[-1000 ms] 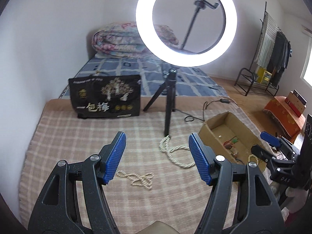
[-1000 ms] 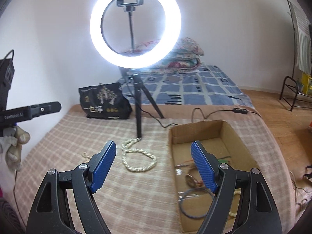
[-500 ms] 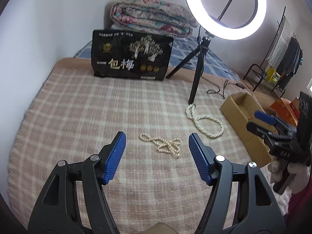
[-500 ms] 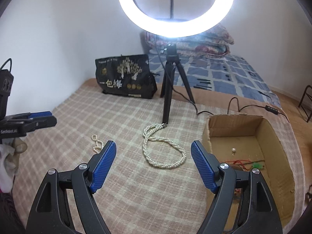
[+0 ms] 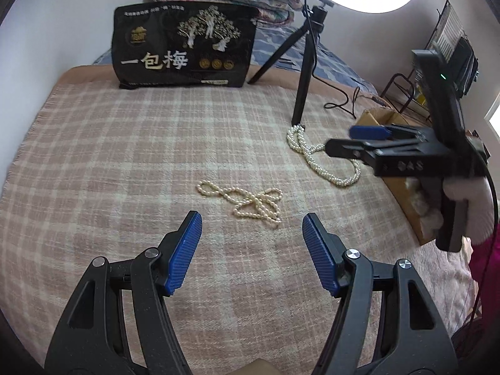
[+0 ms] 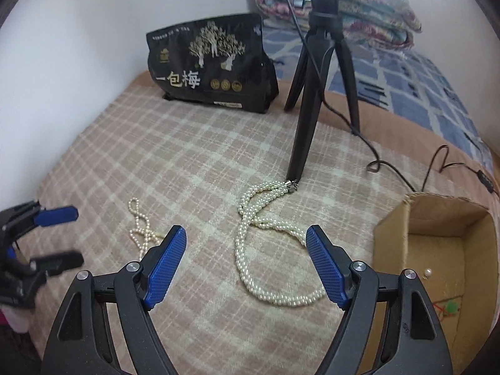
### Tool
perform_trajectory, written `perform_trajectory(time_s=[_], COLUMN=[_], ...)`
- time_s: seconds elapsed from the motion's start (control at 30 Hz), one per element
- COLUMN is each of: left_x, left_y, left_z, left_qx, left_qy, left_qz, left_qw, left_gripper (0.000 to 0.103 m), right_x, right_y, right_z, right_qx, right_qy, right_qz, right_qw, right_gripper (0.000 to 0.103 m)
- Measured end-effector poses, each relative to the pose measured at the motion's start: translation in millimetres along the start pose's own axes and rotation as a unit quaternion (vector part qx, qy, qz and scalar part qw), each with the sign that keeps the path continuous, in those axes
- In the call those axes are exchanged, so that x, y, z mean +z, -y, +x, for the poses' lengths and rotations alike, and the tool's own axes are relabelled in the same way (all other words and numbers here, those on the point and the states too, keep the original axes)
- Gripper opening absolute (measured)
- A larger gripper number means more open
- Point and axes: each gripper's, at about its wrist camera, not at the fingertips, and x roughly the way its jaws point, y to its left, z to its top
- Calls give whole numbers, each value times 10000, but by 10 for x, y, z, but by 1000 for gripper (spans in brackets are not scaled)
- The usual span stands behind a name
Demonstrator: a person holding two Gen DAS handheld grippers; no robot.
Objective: Organize jewelry
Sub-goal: 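Move left tool to short pearl strand while right tool approaches twisted pearl necklace, then grasp short pearl strand with left tool while right tool grasps twisted necklace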
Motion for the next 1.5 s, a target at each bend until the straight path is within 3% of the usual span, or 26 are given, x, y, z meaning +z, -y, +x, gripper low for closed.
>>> perform_trajectory(time_s=[0.23, 0.63, 1.07, 1.17, 1.27, 1.43, 1.5], left_x=[-15, 76, 78, 58, 59, 74, 83], left_y=[59, 20, 61, 102, 70, -6, -42], left_z=[246, 462, 759, 779, 764, 758, 748], left_qx=[-123, -143, 238, 466, 529, 504, 451], left_qy=[-230, -284, -393, -350, -326, -295, -284], left_qz=[11, -125, 246, 425, 423, 369, 281], left_qw=[9997, 9994, 9986, 9974, 9972, 9976, 9982], left_gripper=[69, 69, 69, 58, 44, 19, 12], right_x=[190, 285, 337, 329, 309, 256, 236], right_y=[53, 45, -45, -92, -129, -68, -29], right_z=[252, 600, 787, 816, 827, 761, 733], right_qx=[-28, 143, -43, -157, -235, -157, -90], right_qy=[-278, -535, -818, -858, -847, -761, -715], right_qz=[-59, -44, -146, -242, -254, -54, 23], right_qw=[9996, 9985, 9965, 9959, 9958, 9970, 9974], right_gripper=[79, 79, 79, 77, 66, 29, 19])
